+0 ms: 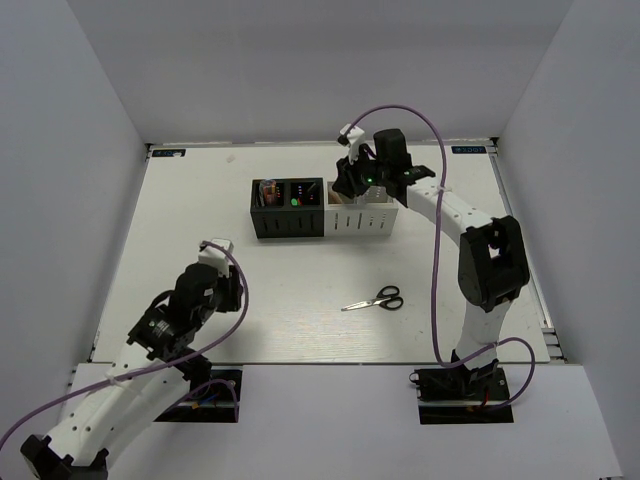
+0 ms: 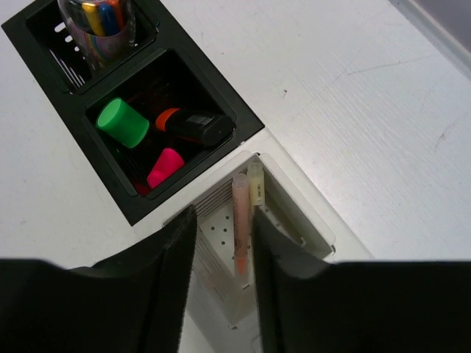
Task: Sort the stationery into containers
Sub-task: Place the pen in the storage box.
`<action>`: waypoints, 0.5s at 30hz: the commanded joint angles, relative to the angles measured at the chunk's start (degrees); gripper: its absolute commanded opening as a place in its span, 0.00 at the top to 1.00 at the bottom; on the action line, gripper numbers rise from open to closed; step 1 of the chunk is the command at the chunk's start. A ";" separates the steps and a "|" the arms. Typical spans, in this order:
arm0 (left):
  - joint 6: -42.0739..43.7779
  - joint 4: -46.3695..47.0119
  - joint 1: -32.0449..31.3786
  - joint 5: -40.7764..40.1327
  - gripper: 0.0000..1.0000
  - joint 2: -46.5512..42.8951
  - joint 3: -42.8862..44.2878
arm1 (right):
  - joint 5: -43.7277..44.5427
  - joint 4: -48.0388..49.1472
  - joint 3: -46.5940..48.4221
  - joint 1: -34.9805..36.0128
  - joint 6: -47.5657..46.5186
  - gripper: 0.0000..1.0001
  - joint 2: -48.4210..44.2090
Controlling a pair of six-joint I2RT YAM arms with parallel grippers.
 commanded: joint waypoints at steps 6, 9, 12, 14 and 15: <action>2.72 7.46 0.13 20.30 0.94 15.52 8.93 | 6.91 -10.77 -1.13 -1.01 6.27 1.00 -12.65; 4.03 9.83 -3.45 27.96 0.96 25.09 14.72 | 1.25 -20.56 -3.85 -2.77 4.66 0.10 -19.32; 7.11 10.02 -7.51 26.77 0.60 33.39 20.88 | -1.77 -31.12 -4.99 -3.21 0.52 0.12 -23.19; 10.08 8.53 -13.75 25.09 0.45 42.33 28.35 | -0.37 -32.67 -10.61 -4.88 -0.10 1.00 -27.24; 10.54 8.00 -16.29 24.39 0.35 44.72 30.02 | 1.11 -33.37 -13.76 -5.49 1.21 1.00 -30.39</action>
